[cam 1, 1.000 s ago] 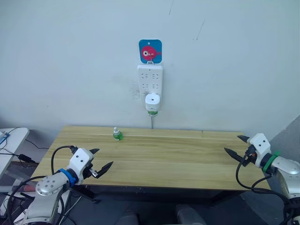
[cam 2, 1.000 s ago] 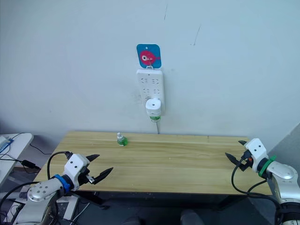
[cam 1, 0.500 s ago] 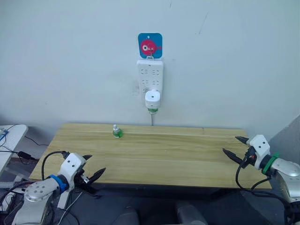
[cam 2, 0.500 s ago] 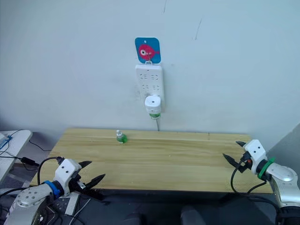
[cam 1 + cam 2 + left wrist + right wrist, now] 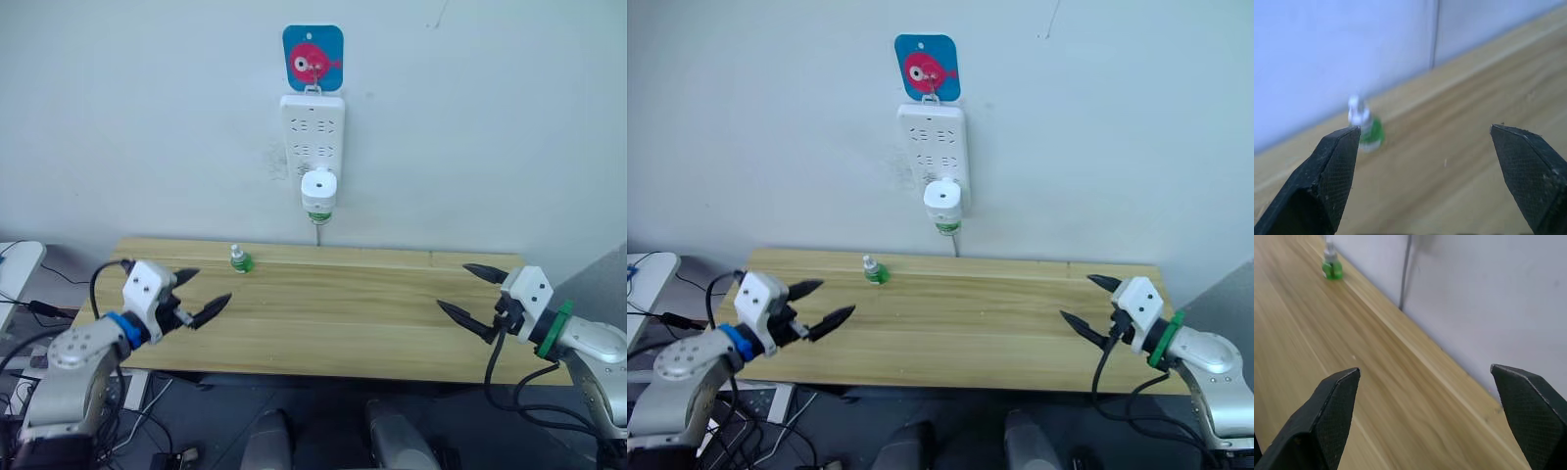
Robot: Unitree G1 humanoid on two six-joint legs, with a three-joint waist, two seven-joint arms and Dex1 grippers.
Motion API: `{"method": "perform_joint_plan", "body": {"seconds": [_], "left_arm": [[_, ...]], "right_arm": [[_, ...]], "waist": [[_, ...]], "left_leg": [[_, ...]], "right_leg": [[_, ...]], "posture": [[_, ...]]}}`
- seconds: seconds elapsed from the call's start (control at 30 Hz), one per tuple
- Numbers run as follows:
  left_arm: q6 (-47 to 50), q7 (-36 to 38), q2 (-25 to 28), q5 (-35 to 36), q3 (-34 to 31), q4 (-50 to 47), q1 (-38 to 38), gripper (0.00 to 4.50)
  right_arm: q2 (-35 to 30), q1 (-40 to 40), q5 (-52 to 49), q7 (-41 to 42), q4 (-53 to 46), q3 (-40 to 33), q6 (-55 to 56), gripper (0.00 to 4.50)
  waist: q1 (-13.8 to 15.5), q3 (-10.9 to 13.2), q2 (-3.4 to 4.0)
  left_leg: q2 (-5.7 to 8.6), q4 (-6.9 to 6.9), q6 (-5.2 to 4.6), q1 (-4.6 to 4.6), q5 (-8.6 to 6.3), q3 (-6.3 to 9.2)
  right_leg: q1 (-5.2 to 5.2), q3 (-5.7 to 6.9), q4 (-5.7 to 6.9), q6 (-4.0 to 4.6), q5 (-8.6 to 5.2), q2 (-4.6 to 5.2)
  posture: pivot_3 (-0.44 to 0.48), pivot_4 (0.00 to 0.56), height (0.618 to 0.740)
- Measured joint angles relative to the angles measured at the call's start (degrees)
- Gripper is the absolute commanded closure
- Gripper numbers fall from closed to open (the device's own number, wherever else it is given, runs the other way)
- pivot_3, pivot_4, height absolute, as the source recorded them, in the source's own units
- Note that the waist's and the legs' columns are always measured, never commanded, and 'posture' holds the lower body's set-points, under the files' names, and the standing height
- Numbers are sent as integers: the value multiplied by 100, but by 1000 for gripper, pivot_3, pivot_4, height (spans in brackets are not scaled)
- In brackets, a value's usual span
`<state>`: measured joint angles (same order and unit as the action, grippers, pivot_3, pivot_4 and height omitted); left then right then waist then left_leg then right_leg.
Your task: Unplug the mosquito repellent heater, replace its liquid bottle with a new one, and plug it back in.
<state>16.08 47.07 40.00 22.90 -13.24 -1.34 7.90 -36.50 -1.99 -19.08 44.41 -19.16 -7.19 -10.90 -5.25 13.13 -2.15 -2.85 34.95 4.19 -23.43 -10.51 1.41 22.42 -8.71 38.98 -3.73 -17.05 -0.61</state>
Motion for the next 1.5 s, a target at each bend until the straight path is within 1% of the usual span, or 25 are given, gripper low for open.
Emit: {"method": "perform_joint_plan", "body": {"seconds": [0.07, 0.1, 0.17, 0.27, 0.33, 0.37, 0.6, 0.8, 1.07, 1.3, 1.5], "left_arm": [[213, -21, -15, 73, 93, 9, 729, 0], [258, -18, -27, 86, 147, 115, 1068, 0], [302, -6, -113, 85, 196, 439, 1619, 0], [318, 69, -265, 57, 374, 995, 2165, 0], [285, 136, -421, 52, 429, 1443, 2575, 392], [246, 156, -471, 50, 444, 1601, 2722, 595], [-308, 355, -854, -226, 649, 2798, 3697, 595], [-720, 633, -1014, -409, 734, 3564, 4168, 595], [-1027, 1042, -1021, -586, 770, 4273, 4637, 595], [-1143, 1259, -1125, -697, 780, 4591, 4908, 595], [-1171, 1474, -1158, -697, 780, 4592, 4944, 595]], "right_arm": [[176, 224, -45, -274, -600, 279, -457, 32], [191, 311, -43, -412, -828, 379, -694, 32], [311, 492, -52, -652, -1162, 532, -1118, 32], [420, 647, -92, -909, -1489, 674, -1594, 32], [522, 833, -138, -1071, -1599, 712, -1846, 0], [567, 897, -159, -1122, -1647, 738, -1926, 0], [830, 1363, -298, -1478, -1891, 860, -2461, 0], [1019, 1681, -444, -1716, -2062, 881, -2807, 0], [1137, 1771, -548, -1954, -2237, 902, -3100, 0], [1197, 1825, -684, -2073, -2352, 908, -3214, 0], [1196, 1808, -698, -2112, -2369, 907, -3230, 0]], "waist": [[-16, 17, 4], [-28, 21, 5], [-47, 34, -2], [-92, 59, -8], [-122, 118, -14], [-131, 122, -14], [-149, 163, -13], [-217, 212, -16], [-197, 294, -14], [-164, 317, 10], [-196, 327, 22]], "left_leg": [[1, 5, 1, -25, 0, 4], [6, 5, 0, -35, 0, 4], [7, 5, -2, -50, -1, 5], [6, 2, -3, -57, -2, 11], [5, 3, -3, -70, -2, 18], [5, 4, -3, -96, -2, 20], [6, 12, -3, -128, -2, 41], [7, 13, -2, -133, -1, 54], [15, 49, 1, -154, 3, 101], [18, 106, 1, -216, 2, 171], [17, 100, 0, -220, 2, 184]], "right_leg": [[15, 2, -2, -25, 14, -2], [21, 2, -6, -40, 22, 2], [32, 4, -10, -45, 24, 2], [40, 10, -7, -50, 22, 1], [54, 16, -1, -50, 22, -1], [79, 19, 1, -50, 24, -2], [97, 39, -2, -39, 46, -1], [96, 48, -1, -38, 47, -2], [80, 89, 2, -63, 34, 3], [86, 154, 3, -62, 36, 5], [90, 167, 3, -64, 38, 5]], "posture": [[-155, 268, 735], [-159, 270, 735], [-167, 272, 735], [-190, 281, 735], [-194, 283, 735], [-198, 284, 735], [-224, 297, 735], [-243, 308, 735], [-253, 312, 735], [-268, 313, 735], [-274, 312, 735]]}}
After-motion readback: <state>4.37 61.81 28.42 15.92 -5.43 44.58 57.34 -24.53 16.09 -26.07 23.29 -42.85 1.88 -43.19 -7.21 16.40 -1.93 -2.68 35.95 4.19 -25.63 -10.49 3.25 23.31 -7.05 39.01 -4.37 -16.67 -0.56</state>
